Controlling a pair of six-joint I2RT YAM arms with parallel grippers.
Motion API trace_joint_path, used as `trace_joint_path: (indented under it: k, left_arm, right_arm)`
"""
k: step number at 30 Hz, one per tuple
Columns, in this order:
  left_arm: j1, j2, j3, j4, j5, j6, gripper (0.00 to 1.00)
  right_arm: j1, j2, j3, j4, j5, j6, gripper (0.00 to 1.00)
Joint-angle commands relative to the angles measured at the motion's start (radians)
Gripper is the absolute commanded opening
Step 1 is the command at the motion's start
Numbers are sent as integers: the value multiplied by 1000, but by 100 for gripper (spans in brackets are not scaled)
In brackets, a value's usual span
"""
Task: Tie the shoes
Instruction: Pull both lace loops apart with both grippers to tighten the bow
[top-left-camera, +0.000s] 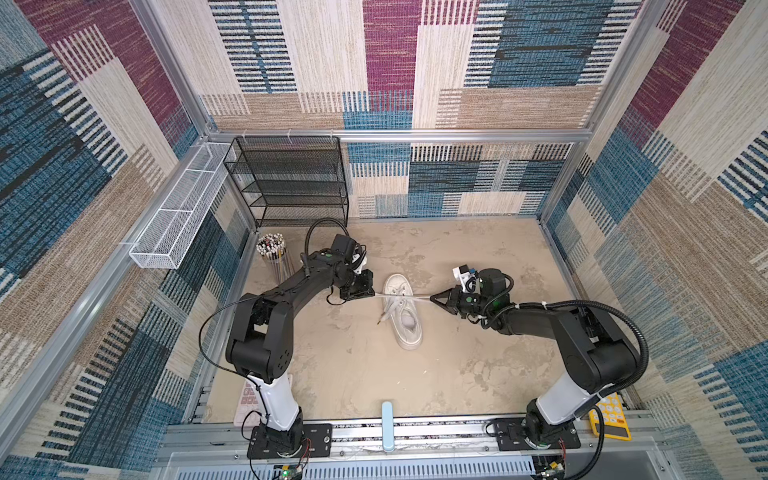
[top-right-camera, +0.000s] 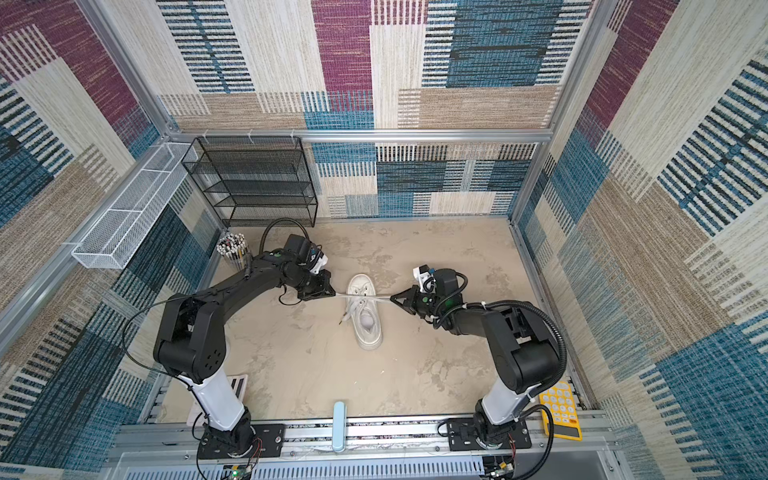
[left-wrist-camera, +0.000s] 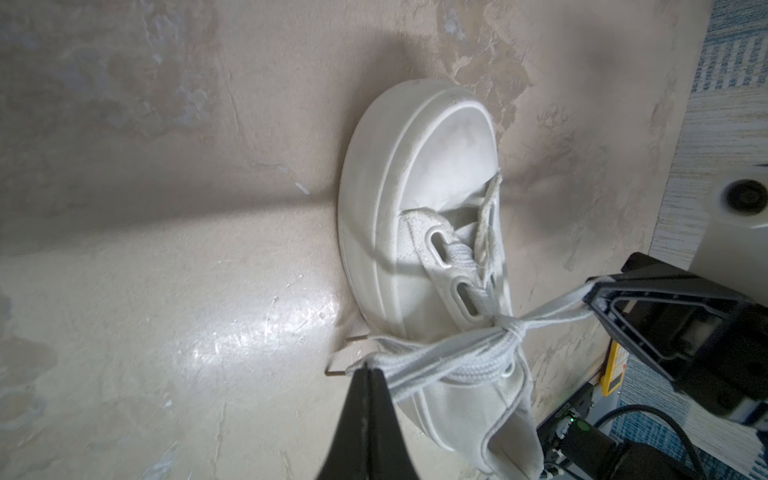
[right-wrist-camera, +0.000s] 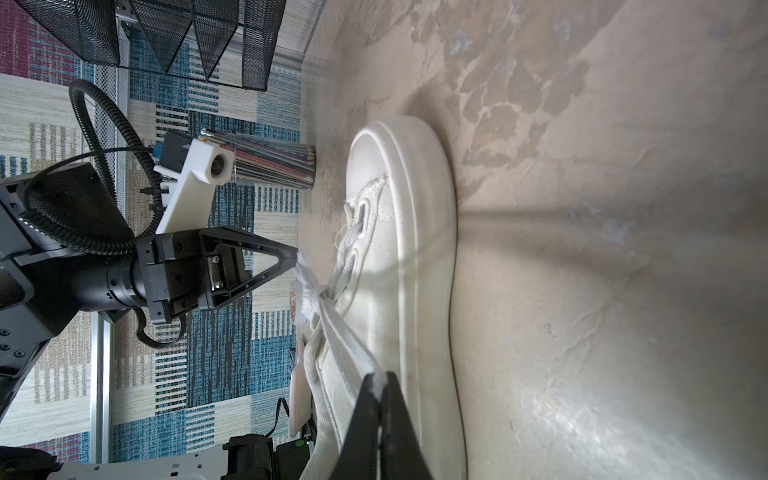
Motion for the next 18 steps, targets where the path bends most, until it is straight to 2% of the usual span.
trace_joint_path:
  k: [1,8,18]
  left_arm:
    - [-2,16,43,-51,-134,-17,0]
    - [-31,30,93,-55,-140,-18,0]
    - [-46,36,46,-42,-140,-24,0]
  right_arm:
    - [-27,-35,-33,-37,151,11,0]
    - [-59,-183,-90,-111,229,4,0]
    - [-78,-203,-140,-110,239,4,0]
